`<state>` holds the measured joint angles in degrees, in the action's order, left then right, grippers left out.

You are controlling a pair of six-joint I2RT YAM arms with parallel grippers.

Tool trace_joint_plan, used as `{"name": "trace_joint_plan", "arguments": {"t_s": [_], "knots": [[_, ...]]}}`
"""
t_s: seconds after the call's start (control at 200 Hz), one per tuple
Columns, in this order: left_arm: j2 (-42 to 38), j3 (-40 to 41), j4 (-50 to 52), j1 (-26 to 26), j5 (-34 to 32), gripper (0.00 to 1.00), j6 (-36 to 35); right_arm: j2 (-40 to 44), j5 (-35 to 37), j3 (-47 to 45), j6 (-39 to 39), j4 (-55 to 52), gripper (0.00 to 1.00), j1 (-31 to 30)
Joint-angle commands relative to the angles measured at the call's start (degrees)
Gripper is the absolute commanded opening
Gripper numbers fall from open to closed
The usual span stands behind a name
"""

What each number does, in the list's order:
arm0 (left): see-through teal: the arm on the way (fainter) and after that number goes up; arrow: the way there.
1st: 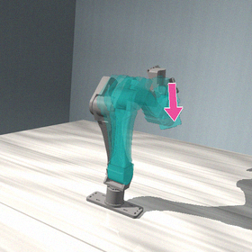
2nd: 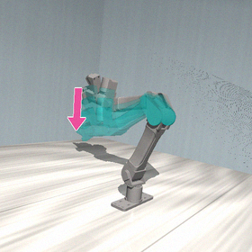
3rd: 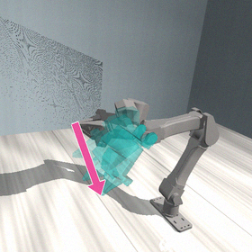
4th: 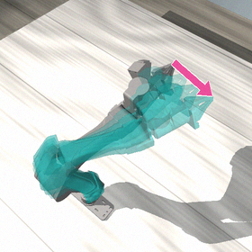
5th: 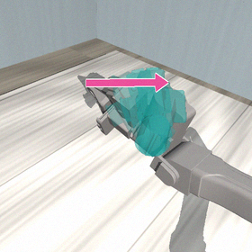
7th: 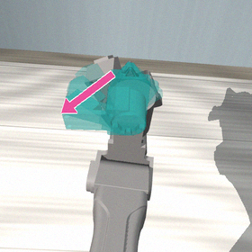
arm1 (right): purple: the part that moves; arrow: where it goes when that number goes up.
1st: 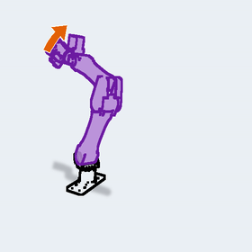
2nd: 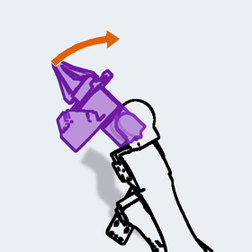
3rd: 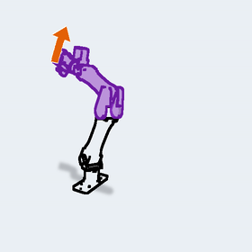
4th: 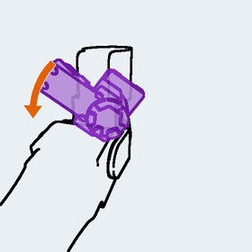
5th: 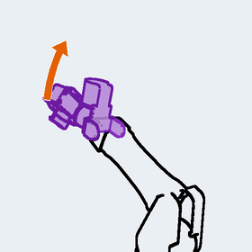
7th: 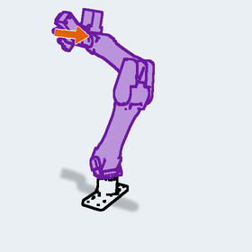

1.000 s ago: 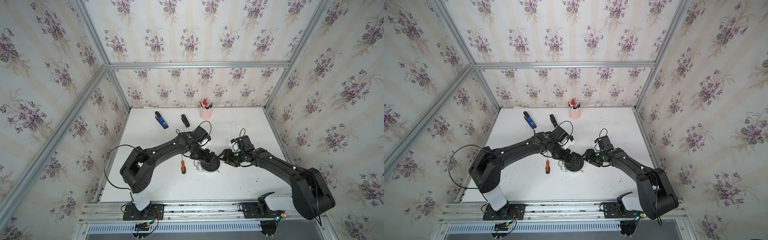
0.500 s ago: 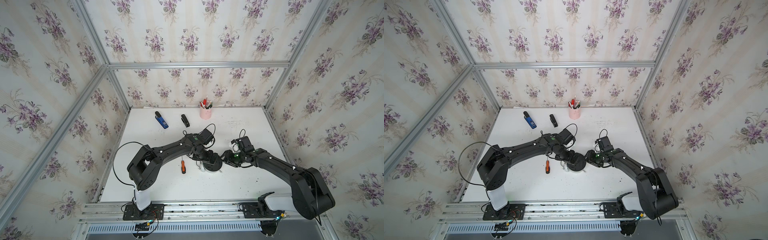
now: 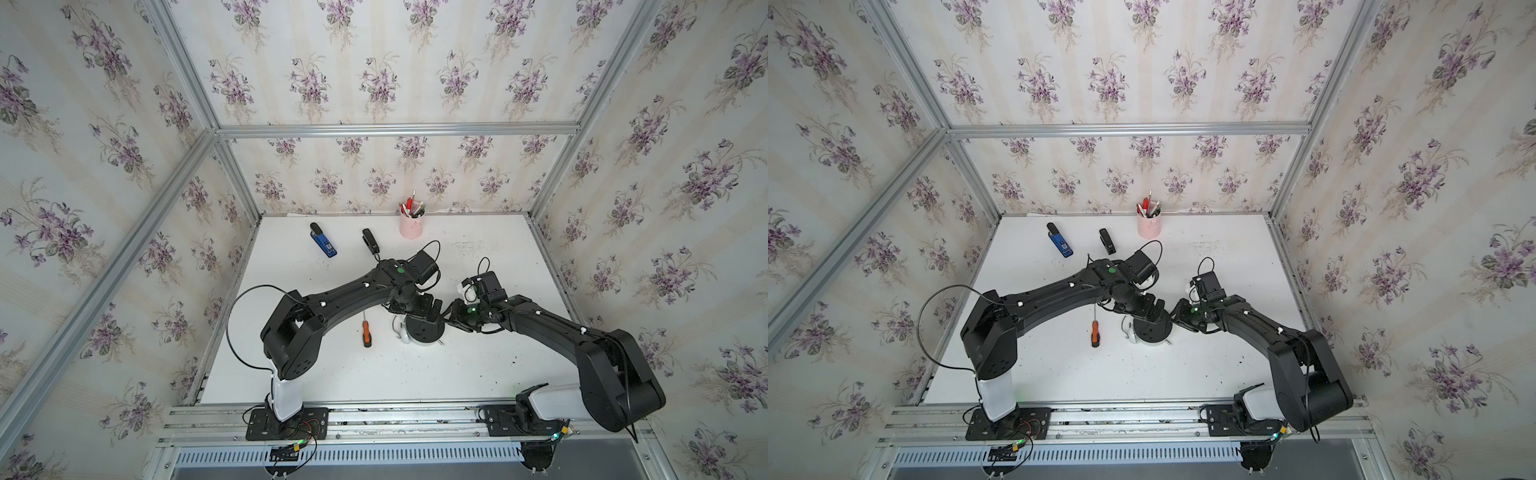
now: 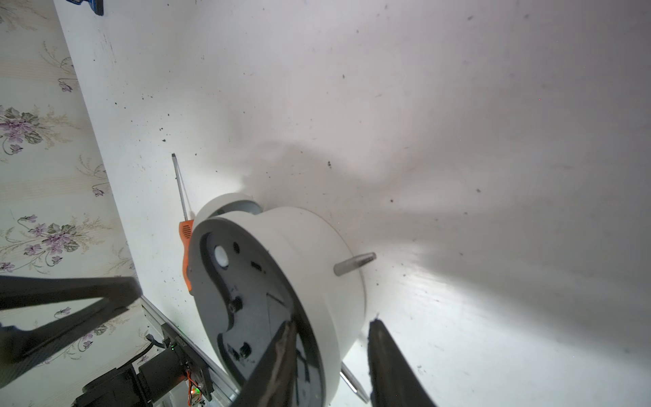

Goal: Remove the battery from the alarm
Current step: Adjust the alarm at the center of the board, then remove the cover from the alarm.

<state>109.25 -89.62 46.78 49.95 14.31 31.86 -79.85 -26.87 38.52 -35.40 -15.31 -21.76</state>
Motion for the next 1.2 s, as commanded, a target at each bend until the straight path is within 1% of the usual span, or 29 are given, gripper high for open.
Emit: {"name": "trace_joint_plan", "arguments": {"t_s": [0.0, 0.1, 0.255, 0.295, 0.405, 0.495, 0.654, 0.734, 0.839, 0.879, 0.939, 1.044, 1.059, 1.099, 1.194], "knots": [[1.3, -0.6, 2.6, 0.5, -1.8, 1.00, 0.0, 0.0, 0.2, 0.4, 1.0, -0.4, 0.34, 0.0], [1.4, 0.3, 3.8, 0.7, -4.8, 0.98, 1.3, 0.7, 1.2, 1.5, 1.9, -2.8, 0.36, 0.0], [-5.2, 7.2, -1.9, 0.4, -5.9, 1.00, 4.2, 2.9, 3.3, 4.6, 3.4, -8.8, 0.42, 0.0], [-6.1, 8.1, -2.9, 0.3, -5.2, 1.00, 4.2, 3.5, 3.5, 5.3, 3.5, -9.9, 0.44, -0.1], [-6.2, 11.4, -8.3, -0.5, -0.2, 1.00, 3.7, 4.7, 4.9, 7.4, 2.9, -12.9, 0.51, -1.4], [-5.3, 12.8, -10.1, -0.7, -0.1, 0.98, 3.2, 4.4, 6.7, 9.4, 2.5, -15.7, 0.54, -3.0], [-5.5, 17.5, -14.0, -3.2, 1.3, 0.97, 4.2, 4.7, 8.3, 11.8, 0.7, -17.6, 0.55, -5.6], [-6.1, 19.8, -16.7, -4.1, 2.7, 0.98, 4.6, 4.5, 9.3, 12.6, 0.0, -18.3, 0.55, -6.9], [-6.2, 21.4, -17.9, -5.0, 2.0, 1.00, 4.9, 4.2, 10.2, 13.7, -0.9, -19.0, 0.55, -8.0], [-6.3, 22.6, -19.8, -5.7, 2.9, 1.00, 5.5, 4.1, 10.6, 14.2, -1.1, -19.3, 0.55, -8.4], [-6.3, 23.6, -21.8, -6.4, 4.7, 1.00, 6.3, 3.9, 11.0, 14.7, -1.5, -19.8, 0.55, -8.6], [-7.4, 25.1, -25.5, -6.7, 5.9, 1.00, 6.7, 3.7, 11.1, 15.3, -1.9, -20.1, 0.55, -8.7], [-7.5, 25.2, -26.0, -6.7, 7.4, 1.00, 6.7, 3.7, 11.1, 15.4, -1.9, -20.2, 0.55, -8.6], [-7.8, 25.5, -27.0, -6.7, 8.5, 1.00, 6.7, 3.8, 11.5, 15.5, -2.0, -20.4, 0.55, -8.6], [-7.2, 25.8, -28.2, -7.0, 8.6, 1.00, 7.0, 4.0, 11.7, 15.5, -2.3, -20.5, 0.55, -8.7]]}}
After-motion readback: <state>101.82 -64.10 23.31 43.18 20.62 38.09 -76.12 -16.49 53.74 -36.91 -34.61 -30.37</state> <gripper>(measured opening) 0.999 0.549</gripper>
